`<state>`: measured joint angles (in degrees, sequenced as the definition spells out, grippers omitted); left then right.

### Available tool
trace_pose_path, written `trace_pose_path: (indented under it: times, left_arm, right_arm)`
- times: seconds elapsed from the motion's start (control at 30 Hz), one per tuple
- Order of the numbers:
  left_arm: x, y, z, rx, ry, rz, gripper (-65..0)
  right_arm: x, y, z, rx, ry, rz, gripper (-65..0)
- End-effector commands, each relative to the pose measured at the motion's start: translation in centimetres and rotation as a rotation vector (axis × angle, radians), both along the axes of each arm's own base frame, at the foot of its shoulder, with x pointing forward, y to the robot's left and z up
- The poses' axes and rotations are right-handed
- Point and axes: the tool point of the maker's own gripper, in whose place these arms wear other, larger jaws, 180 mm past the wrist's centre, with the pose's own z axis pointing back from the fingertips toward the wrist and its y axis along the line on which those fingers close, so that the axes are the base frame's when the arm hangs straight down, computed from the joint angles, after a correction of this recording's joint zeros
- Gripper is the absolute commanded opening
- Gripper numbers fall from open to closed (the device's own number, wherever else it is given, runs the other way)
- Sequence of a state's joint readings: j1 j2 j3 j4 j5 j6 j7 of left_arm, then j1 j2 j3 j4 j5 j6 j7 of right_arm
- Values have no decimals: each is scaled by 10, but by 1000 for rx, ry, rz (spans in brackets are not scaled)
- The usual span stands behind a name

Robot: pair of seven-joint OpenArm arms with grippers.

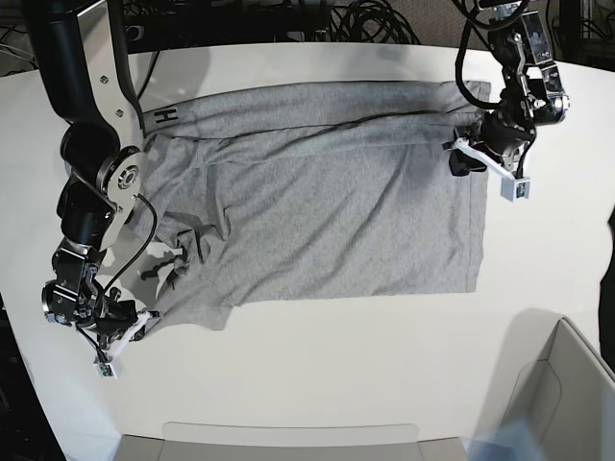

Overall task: Fold the T-shirt properly
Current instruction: 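Drag the grasped sleeve with the right gripper toward the collar edge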

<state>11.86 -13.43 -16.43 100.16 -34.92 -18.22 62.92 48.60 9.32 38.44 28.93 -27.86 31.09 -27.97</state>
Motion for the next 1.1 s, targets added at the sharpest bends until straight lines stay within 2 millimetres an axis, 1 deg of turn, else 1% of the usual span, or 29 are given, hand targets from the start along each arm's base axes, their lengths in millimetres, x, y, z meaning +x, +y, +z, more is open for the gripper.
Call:
trace_pose_path:
  times: [0.0, 0.07, 0.17, 0.3, 0.4, 0.43, 0.53, 0.57, 0.6, 0.67, 0.7, 0.73, 0.77, 0.8, 0.87, 0.9, 0.93, 1.0, 1.07]
  left_arm:
    - [9, -7, 10, -5, -41, -29, -424]
    - [8, -15, 8, -9, -34, -53, -424]
    - [1, -23, 2, -20, -13, -70, -424]
    - [-1, -26, 0, -23, -6, -73, -424]
    - [-11, -25, -5, -23, 17, -71, -424]
    - [-12, -25, -6, -23, 20, -71, -424]
    - [-14, -25, -8, -24, 25, -73, -424]
    - [-16, -25, -9, -24, 30, -73, -424]
    - [-16, -25, -9, -24, 30, -73, -424]
    - [-18, -25, -10, -24, 34, -73, -424]
    - [-19, -26, -10, -25, 37, -72, -424]
    - [-21, -26, -11, -26, 41, -72, -424]
    - [-21, -26, -12, -26, 42, -72, -424]
    - [-21, -26, -12, -26, 42, -73, -424]
    - [-22, -26, -12, -25, 44, -74, -424]
    - [-22, -26, -12, -25, 44, -74, -424]
    - [-22, -26, -12, -25, 44, -74, -424]
    - [-22, -26, -12, -25, 44, -74, -424]
    - [-21, -27, -10, -26, 38, -75, -424]
  right_arm:
    - [24, -3, 36, -10, -101, -9, -650]
    - [34, 0, 41, -38, -143, -9, -650]
    - [49, 1, 58, -69, -222, -24, -650]
    - [71, 4, 96, -64, -354, -50, -650]
    - [84, 8, 127, -51, -474, -61, -650]
    - [87, 10, 134, -47, -506, -62, -650]
    - [94, 28, 147, -26, -555, -53, -650]
    - [95, 32, 146, -22, -549, -48, -650]
    - [95, 36, 145, -20, -541, -43, -624]
    - [93, 44, 135, -14, -517, -36, -516]
    - [92, 43, 132, -17, -511, -43, -463]
    - [88, 42, 120, -19, -495, -47, -410]
    - [85, 40, 114, -23, -488, -48, -376]
    - [84, 38, 110, -25, -482, -50, -361]
    - [82, 32, 109, -23, -483, -68, -360]
    - [82, 26, 111, -27, -487, -75, -360]
    - [82, 16, 117, -40, -499, -89, -360]
    - [81, 6, 125, -61, -524, -102, -359]
    - [74, -3, 123, -69, -537, -122, -359]
